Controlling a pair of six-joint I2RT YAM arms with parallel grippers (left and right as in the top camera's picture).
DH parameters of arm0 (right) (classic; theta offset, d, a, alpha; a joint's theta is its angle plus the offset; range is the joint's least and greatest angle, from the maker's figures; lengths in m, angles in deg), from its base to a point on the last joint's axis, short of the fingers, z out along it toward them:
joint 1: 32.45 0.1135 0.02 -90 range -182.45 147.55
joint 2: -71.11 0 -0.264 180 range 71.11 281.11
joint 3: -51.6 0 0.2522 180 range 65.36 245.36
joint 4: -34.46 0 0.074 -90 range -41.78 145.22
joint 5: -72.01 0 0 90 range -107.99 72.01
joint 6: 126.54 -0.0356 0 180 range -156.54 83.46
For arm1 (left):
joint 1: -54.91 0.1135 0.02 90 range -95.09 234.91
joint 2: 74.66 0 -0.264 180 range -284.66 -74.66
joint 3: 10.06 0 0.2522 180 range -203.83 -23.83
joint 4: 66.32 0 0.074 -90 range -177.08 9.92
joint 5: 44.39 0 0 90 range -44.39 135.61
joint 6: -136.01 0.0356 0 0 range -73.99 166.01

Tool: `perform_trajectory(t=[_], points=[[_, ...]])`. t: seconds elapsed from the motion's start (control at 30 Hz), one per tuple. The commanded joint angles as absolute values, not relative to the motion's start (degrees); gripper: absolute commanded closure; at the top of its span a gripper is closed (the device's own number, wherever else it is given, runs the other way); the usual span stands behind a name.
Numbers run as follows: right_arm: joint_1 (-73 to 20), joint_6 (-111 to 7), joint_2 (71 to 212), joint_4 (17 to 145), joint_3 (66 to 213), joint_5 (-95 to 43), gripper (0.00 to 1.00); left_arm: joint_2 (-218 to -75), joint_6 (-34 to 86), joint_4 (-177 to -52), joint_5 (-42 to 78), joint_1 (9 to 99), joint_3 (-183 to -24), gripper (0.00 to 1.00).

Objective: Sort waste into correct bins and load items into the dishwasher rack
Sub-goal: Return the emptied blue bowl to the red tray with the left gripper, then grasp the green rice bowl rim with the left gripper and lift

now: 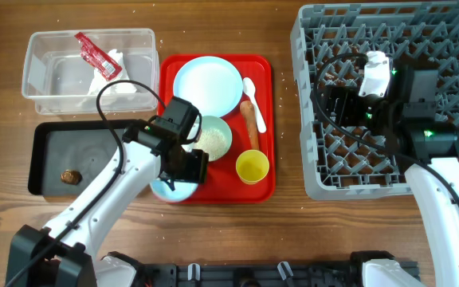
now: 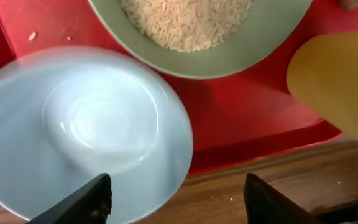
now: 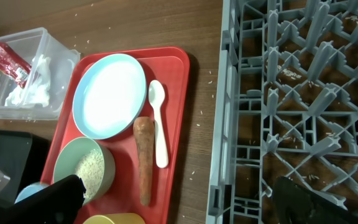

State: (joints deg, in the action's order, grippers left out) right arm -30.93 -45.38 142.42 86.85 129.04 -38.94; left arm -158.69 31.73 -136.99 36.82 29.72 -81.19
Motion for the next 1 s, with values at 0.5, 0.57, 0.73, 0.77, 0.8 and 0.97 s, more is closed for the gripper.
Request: perform_trajectory(t=[0.5,0.57,0.73,0.77,0.8,0.97], points=[[-31.0,-45.7,142.9,87.5,129.7,-38.6,0.00,-172.9,52.2,-121.4,39.9,26.6,-94.8,0.30],[-31.0,-45.7,142.9,87.6,129.7,-38.6,0.00,-173.8,52.9,-121.3,40.5,24.4,-94.8,0.31],[-31.0,-45.6,142.9,87.6,129.7,-38.5,0.00,-176.8,52.6,-122.3,42.0,22.6,-94.6,0.36],[-31.0,-45.6,142.9,87.6,129.7,-38.5,0.00,-177.8,52.6,-122.4,41.9,22.6,-94.6,0.37],[-31.0,-45.6,142.9,87.6,129.7,-38.5,0.00,-178.8,52.6,-122.3,41.9,22.5,-94.6,0.38],[-31.0,-45.6,142.9,87.8,129.7,-38.4,0.00,-180.7,52.6,-122.3,41.9,22.5,-94.6,0.57]])
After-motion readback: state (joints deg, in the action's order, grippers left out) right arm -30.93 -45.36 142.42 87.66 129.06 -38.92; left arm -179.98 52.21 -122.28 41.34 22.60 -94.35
